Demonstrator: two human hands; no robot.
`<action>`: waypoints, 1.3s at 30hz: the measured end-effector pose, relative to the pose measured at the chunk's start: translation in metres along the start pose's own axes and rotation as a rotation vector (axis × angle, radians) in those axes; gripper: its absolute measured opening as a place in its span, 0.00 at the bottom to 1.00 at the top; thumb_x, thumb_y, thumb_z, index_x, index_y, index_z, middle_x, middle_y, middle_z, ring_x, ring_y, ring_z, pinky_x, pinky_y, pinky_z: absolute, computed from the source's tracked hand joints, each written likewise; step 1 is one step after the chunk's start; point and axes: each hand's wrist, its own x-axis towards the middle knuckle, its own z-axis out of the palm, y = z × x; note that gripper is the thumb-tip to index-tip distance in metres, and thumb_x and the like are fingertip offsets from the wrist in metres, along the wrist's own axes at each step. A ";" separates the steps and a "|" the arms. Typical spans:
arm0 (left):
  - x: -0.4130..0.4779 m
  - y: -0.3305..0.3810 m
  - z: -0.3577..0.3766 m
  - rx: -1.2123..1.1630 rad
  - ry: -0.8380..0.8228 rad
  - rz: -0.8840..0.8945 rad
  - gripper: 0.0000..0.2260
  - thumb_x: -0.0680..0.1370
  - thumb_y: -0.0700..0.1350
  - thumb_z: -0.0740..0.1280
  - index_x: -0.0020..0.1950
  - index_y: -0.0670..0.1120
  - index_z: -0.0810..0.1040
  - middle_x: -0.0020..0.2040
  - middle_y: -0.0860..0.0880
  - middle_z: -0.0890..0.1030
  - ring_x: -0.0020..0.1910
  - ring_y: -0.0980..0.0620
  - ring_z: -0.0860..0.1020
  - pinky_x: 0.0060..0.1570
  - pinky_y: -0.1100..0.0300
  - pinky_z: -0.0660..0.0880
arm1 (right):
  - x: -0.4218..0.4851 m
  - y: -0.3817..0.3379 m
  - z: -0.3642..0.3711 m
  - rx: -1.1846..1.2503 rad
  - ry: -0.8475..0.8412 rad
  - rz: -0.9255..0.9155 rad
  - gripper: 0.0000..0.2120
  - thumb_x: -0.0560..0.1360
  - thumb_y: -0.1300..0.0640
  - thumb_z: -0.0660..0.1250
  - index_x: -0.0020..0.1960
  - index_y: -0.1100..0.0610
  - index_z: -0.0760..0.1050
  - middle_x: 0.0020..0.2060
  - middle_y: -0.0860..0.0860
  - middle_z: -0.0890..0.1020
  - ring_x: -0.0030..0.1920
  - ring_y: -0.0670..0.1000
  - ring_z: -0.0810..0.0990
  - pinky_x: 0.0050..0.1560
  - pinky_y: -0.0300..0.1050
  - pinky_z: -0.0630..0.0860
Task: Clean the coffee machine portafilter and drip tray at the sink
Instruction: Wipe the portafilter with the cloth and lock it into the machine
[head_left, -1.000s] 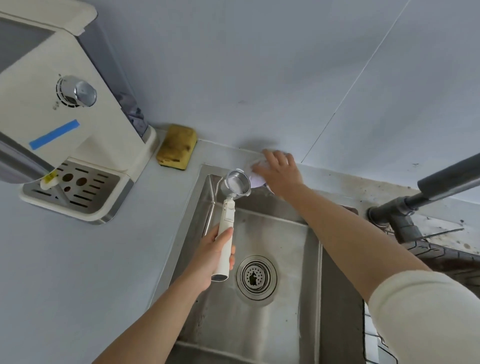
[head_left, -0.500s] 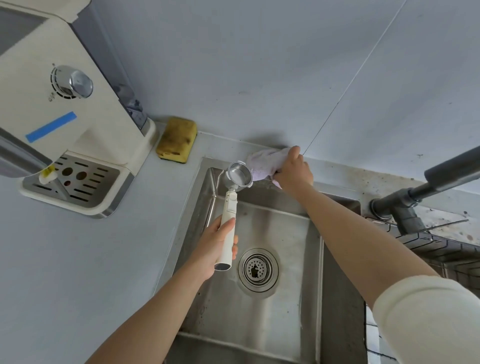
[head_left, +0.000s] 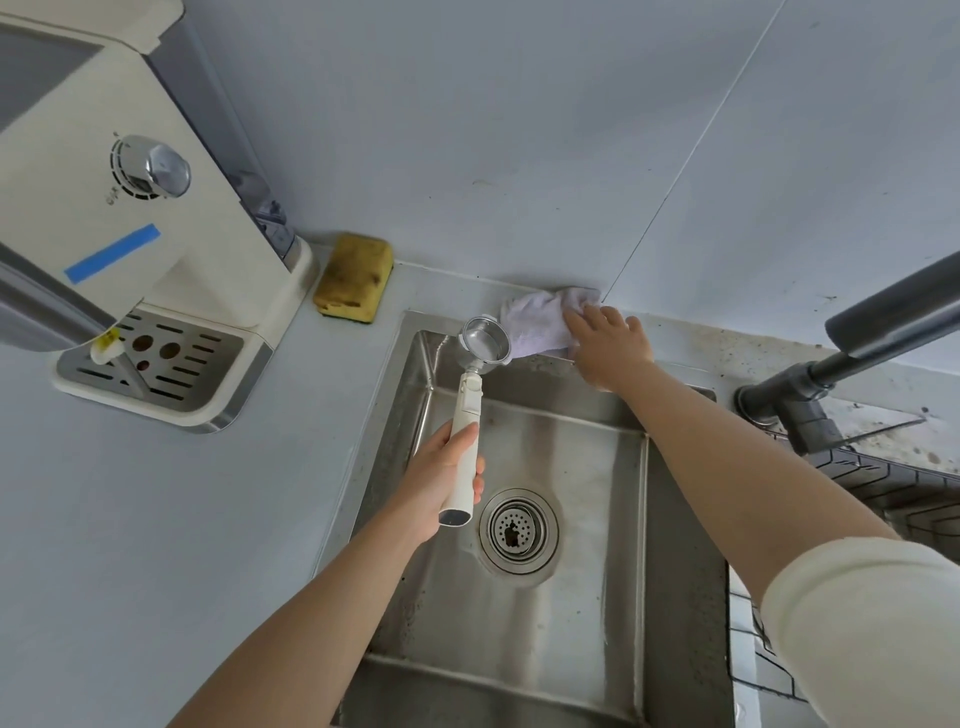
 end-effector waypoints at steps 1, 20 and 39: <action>-0.001 0.000 0.001 -0.008 -0.009 -0.008 0.03 0.79 0.47 0.62 0.48 0.49 0.72 0.30 0.47 0.72 0.21 0.54 0.69 0.22 0.64 0.67 | -0.001 -0.001 0.001 0.073 -0.046 0.025 0.29 0.79 0.51 0.52 0.75 0.50 0.42 0.76 0.51 0.47 0.75 0.54 0.47 0.72 0.55 0.49; -0.079 0.016 0.004 0.178 -0.476 0.033 0.20 0.67 0.41 0.67 0.59 0.46 0.72 0.30 0.48 0.74 0.21 0.54 0.70 0.22 0.64 0.68 | -0.140 -0.052 -0.032 1.805 -0.058 -0.118 0.36 0.61 0.57 0.73 0.65 0.48 0.63 0.50 0.45 0.77 0.53 0.46 0.77 0.64 0.53 0.69; -0.198 0.010 -0.068 0.721 -0.274 0.210 0.10 0.75 0.39 0.66 0.56 0.44 0.74 0.37 0.47 0.76 0.28 0.54 0.75 0.30 0.62 0.73 | -0.243 -0.135 -0.028 2.090 0.136 -0.090 0.21 0.69 0.74 0.66 0.59 0.61 0.67 0.40 0.52 0.77 0.43 0.50 0.79 0.41 0.41 0.77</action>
